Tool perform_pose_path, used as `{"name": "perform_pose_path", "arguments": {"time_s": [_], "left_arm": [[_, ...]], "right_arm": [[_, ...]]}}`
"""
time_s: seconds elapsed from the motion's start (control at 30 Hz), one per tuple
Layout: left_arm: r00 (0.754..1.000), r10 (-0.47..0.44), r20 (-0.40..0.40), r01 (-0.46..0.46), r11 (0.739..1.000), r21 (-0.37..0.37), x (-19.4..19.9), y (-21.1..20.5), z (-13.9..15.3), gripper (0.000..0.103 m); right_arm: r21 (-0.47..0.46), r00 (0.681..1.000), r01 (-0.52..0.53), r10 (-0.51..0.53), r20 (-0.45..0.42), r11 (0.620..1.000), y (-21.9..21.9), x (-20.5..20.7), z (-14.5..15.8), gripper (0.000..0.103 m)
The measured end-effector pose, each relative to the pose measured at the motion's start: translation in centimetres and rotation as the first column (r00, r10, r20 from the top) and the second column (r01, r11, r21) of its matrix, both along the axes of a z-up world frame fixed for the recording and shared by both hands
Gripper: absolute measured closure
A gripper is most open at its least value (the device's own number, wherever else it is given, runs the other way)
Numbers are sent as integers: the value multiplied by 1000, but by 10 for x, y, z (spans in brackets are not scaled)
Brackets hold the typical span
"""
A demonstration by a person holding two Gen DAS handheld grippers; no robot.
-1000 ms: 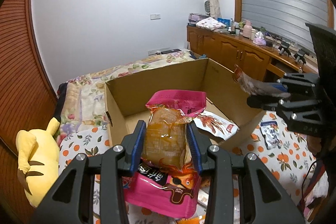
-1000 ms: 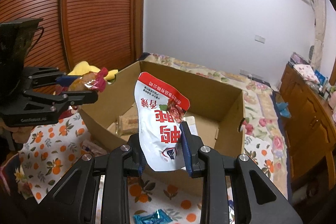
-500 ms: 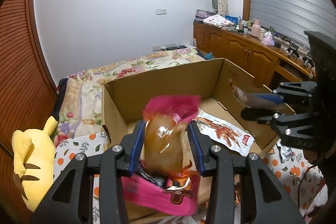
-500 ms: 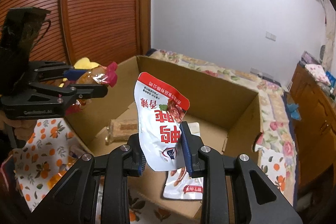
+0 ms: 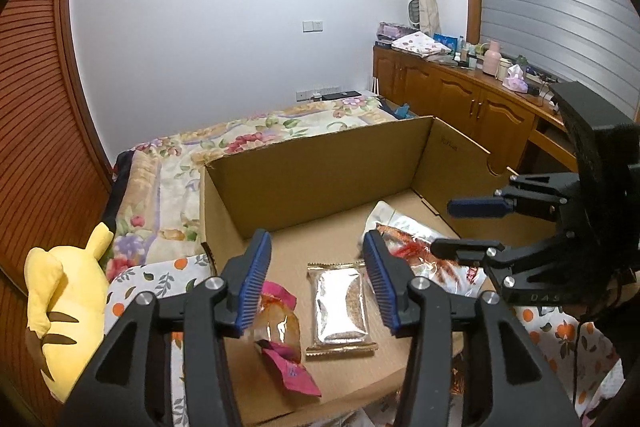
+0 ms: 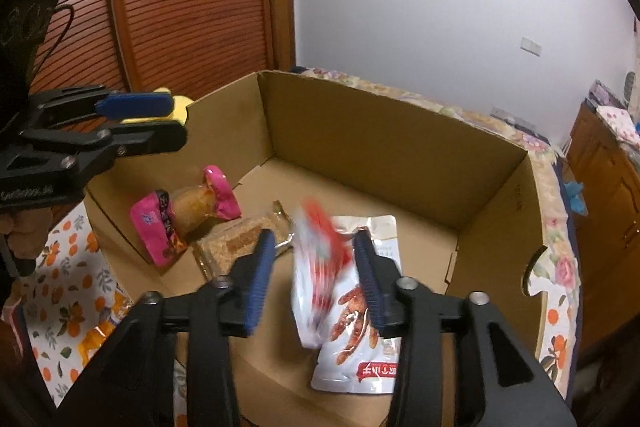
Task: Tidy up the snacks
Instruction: 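Open both tools to drop the bread roll and duck-neck pouch into the box, then move both open tools back toward the remaining snacks beside the box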
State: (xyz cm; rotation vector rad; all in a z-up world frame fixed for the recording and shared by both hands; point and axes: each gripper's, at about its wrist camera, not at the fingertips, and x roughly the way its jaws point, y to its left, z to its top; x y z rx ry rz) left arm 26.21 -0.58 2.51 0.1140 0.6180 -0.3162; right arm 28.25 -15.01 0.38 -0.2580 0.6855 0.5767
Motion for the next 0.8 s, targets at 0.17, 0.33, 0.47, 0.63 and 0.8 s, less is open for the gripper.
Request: {"name": "perform_pose_path", "arguments": {"time_s": [0.17,0.33,0.47,0.63,0.8], "left_arm": [[1000,2,9,-2,1000,-12,-20,1,5,44],[999,17,28,-16,1000,-2,-52,2,9,31],[1000,14,27,-13,1000,-20,-78,1,7,28],[1000,-1,14,2,999,-41,-106,-5,-3,27],[1000,-8,-9,7,999,-52,-128,-15,-22,27]], "right_arm": [[29,998,20,-21,54,999,-6,-17,14,58],[75,995,37,-43,92,997,-27,-52,36,55],[82,991,66,-75,113,994,-48,-85,45,51],[59,987,103,-110,114,993,-71,-111,40,48],[37,979,176,-179,95,984,-103,-122,29,39]]}}
